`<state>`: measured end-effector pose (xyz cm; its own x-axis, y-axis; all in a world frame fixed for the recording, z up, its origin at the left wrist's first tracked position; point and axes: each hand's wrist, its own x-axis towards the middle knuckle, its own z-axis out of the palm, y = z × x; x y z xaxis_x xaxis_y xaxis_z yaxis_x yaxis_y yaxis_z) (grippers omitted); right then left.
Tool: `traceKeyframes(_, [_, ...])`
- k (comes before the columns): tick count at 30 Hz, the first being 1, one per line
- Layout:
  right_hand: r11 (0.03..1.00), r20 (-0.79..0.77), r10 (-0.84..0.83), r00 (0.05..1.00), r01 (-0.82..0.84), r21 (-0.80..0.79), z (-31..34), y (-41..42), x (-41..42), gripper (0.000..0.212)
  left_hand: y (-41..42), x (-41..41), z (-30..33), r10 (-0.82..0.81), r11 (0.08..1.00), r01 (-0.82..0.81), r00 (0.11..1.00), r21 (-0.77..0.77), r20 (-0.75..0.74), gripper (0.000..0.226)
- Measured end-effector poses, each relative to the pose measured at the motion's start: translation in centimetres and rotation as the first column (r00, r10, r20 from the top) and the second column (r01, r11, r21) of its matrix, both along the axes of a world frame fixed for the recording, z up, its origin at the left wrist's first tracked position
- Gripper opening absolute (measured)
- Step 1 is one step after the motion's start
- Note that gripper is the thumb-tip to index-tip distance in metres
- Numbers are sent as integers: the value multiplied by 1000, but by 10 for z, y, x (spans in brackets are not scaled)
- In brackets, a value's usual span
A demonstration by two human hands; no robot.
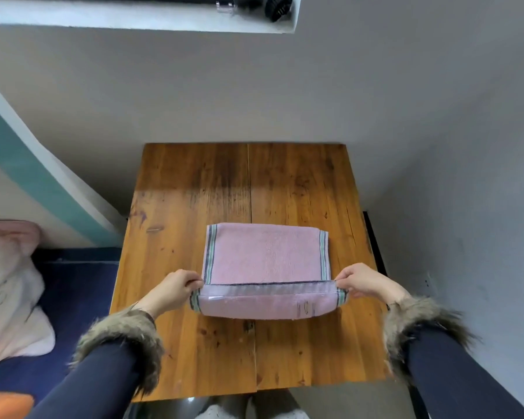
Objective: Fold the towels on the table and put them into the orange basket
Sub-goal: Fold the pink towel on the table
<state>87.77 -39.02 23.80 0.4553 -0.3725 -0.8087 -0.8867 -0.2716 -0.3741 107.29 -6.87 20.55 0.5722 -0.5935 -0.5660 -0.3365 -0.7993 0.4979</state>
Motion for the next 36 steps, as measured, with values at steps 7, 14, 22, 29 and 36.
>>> traceKeyframes(7, [971, 304, -172, 937, 213, -108, -22, -11, 20, 14, -28, 25, 4, 171, 963, -114, 959, -244, 227, 19])
traceKeyframes(14, [934, 464, -251, 849, 338, -113, -47, -36, 62, 10, -63, 69, -16, 261, 923, -150, 920, -355, 291, 15])
traceKeyframes(22, [913, 434, -290, 853, 383, -143, -87, -52, 83, 14, -93, 95, -61, 297, 921, -195, 911, -336, 286, 14])
traceKeyframes(29, [895, 426, -293, 856, 402, -192, -110, -57, 96, 20, -99, 106, -84, 322, 920, -233, 908, -315, 269, 17])
traceKeyframes(36, [787, 363, -95, 927, 293, -542, -116, -40, 98, 36, -101, 103, -100, 336, 941, -280, 833, -187, 440, 29])
